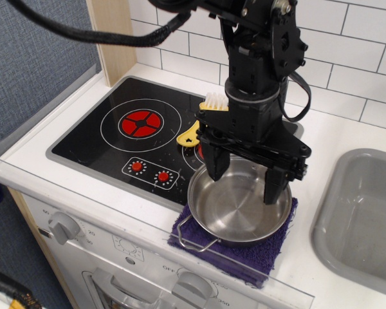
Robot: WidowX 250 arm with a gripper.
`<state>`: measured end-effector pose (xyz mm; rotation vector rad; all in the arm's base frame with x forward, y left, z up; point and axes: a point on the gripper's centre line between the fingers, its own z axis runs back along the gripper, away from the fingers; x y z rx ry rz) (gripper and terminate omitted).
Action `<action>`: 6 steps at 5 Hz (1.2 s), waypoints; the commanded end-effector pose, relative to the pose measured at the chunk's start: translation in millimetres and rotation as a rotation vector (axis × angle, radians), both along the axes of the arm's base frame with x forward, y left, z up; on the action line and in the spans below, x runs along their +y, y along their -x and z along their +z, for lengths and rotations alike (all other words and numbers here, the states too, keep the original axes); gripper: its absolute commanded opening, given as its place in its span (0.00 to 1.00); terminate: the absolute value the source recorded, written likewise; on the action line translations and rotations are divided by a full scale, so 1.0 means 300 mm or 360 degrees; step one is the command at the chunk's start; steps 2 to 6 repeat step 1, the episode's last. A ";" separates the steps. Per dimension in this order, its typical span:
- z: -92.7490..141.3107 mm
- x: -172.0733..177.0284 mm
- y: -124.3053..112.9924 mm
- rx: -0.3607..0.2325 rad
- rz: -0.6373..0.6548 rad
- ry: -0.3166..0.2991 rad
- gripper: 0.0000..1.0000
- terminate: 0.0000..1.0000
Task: Place the wok on the purple napkin.
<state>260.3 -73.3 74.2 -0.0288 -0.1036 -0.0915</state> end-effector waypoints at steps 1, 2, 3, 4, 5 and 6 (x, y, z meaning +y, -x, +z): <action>0.033 0.001 0.006 -0.0051 -0.0004 0.0011 1.00 1.00; 0.033 0.001 0.006 -0.0051 -0.0004 0.0011 1.00 1.00; 0.033 0.001 0.006 -0.0051 -0.0004 0.0011 1.00 1.00; 0.033 0.001 0.006 -0.0051 -0.0004 0.0011 1.00 1.00; 0.033 0.001 0.006 -0.0051 -0.0004 0.0011 1.00 1.00; 0.033 0.001 0.006 -0.0051 -0.0004 0.0011 1.00 1.00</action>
